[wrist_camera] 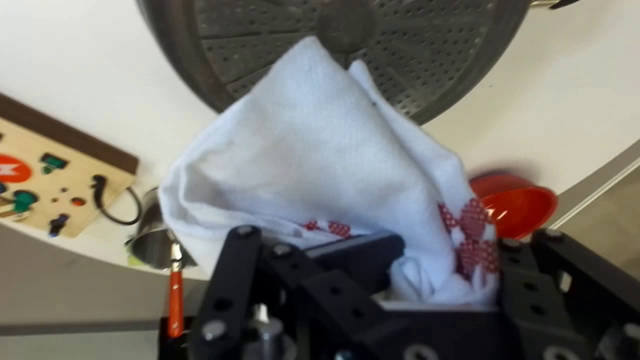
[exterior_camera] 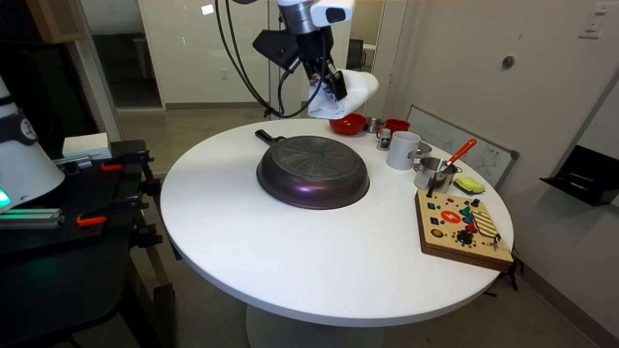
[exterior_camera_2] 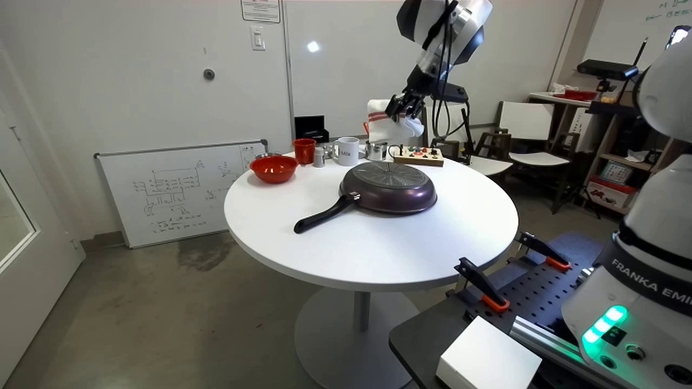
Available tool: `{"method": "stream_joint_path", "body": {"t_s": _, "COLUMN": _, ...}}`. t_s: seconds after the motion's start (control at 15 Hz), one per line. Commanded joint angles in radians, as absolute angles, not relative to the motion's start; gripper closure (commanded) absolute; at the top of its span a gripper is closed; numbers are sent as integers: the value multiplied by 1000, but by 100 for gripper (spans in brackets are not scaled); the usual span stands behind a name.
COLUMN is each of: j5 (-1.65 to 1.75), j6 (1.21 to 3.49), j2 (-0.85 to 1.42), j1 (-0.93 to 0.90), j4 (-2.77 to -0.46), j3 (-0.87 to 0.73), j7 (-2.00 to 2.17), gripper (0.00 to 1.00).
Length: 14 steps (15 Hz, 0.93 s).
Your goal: Pick the cloth and wipe the bottom of the pan
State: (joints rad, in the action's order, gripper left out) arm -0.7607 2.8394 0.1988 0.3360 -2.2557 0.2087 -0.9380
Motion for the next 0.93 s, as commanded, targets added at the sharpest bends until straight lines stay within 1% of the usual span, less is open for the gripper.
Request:
{"method": "stream_joint_path", "body": {"t_s": 0.0, "j5": -641, "j6": 2990, "j2": 255, "j1": 318, "j4": -2216, "j3": 120, "j7": -799, "gripper": 100}}
{"method": "stream_joint_path", "body": {"t_s": 0.13, "j5": -561, "j6": 3057, "j2": 306, "j1": 307, "j4": -2201, "j3": 37, "j7": -717, "gripper": 100}}
{"method": "stream_joint_path", "body": {"t_s": 0.27, "j5": -435, "j6": 3002, "j2": 354, "j1": 259, "j4": -2179, "j3": -114, "j7": -583, "gripper": 100}}
{"method": "stream_joint_path", "body": {"t_s": 0.33, "j5": -355, "j6": 2971, "j2": 380, "j1": 281, "j4": -2156, "j3": -137, "j7": -492, "gripper": 100}}
{"method": "stream_joint_path", "body": {"t_s": 0.53, "j5": -236, "j6": 2866, "j2": 448, "j1": 266, "j4": -2075, "j3": -245, "j7": -279, "gripper": 100}}
{"method": "stream_joint_path", "body": {"t_s": 0.73, "j5": -189, "j6": 2731, "j2": 481, "j1": 283, "j4": -1993, "j3": -267, "j7": -83, "gripper": 100}}
{"method": "stream_joint_path", "body": {"t_s": 0.8, "j5": -195, "j6": 2675, "j2": 484, "j1": 292, "j4": -1970, "j3": -259, "j7": -40, "gripper": 98}}
{"method": "stream_joint_path", "body": {"t_s": 0.87, "j5": -216, "j6": 2621, "j2": 486, "j1": 304, "j4": -1947, "j3": -243, "j7": -6, "gripper": 74}}
